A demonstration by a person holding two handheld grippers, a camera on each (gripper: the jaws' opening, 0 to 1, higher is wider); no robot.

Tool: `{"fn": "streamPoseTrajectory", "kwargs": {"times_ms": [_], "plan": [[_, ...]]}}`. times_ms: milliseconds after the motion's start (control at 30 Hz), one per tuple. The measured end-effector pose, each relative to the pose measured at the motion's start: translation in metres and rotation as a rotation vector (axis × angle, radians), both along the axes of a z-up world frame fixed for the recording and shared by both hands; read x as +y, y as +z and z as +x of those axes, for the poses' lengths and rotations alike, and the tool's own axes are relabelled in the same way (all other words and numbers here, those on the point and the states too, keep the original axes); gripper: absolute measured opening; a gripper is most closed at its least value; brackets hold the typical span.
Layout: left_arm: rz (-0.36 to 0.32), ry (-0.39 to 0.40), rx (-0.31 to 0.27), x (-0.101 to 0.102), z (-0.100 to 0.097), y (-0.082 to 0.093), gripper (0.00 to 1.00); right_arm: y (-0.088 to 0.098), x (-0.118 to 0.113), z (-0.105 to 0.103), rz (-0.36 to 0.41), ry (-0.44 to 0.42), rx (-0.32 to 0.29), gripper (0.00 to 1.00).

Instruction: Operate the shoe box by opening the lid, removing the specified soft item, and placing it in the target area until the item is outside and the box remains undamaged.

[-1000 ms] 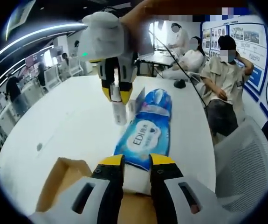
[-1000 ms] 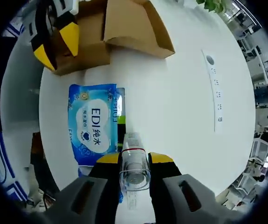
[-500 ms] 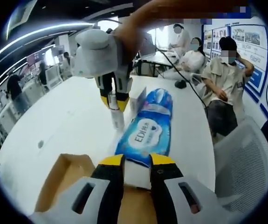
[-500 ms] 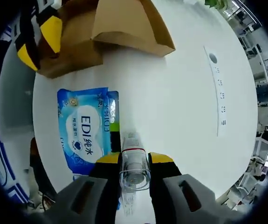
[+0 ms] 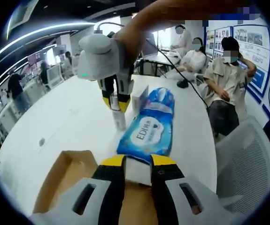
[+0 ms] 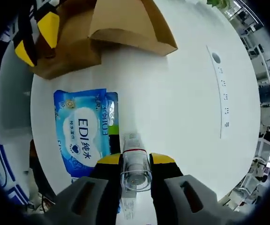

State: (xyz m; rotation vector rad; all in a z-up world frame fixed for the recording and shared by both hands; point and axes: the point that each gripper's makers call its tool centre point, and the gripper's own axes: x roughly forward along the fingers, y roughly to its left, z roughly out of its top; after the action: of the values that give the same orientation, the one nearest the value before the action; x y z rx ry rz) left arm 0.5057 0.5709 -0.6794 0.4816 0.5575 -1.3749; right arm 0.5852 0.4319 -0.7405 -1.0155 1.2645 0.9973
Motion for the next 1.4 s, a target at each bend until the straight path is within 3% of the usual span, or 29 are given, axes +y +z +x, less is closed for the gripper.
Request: {"fn": "streamPoseTrajectory", "kwargs": {"times_ms": [800, 1033, 1400], "plan": [[-0.001, 0.003, 0.000, 0.002, -0.001, -0.002, 0.18, 0.001, 0.006, -0.002, 0.023, 0.010, 0.002, 0.25], [-0.004, 0.005, -0.006, 0.001, 0.000, 0.001, 0.19, 0.013, 0.004, 0.002, 0.040, -0.006, -0.028, 0.25], [-0.006, 0.021, -0.009, 0.011, -0.001, 0.006, 0.19, 0.052, 0.017, 0.004, 0.118, -0.033, -0.116, 0.25]]}}
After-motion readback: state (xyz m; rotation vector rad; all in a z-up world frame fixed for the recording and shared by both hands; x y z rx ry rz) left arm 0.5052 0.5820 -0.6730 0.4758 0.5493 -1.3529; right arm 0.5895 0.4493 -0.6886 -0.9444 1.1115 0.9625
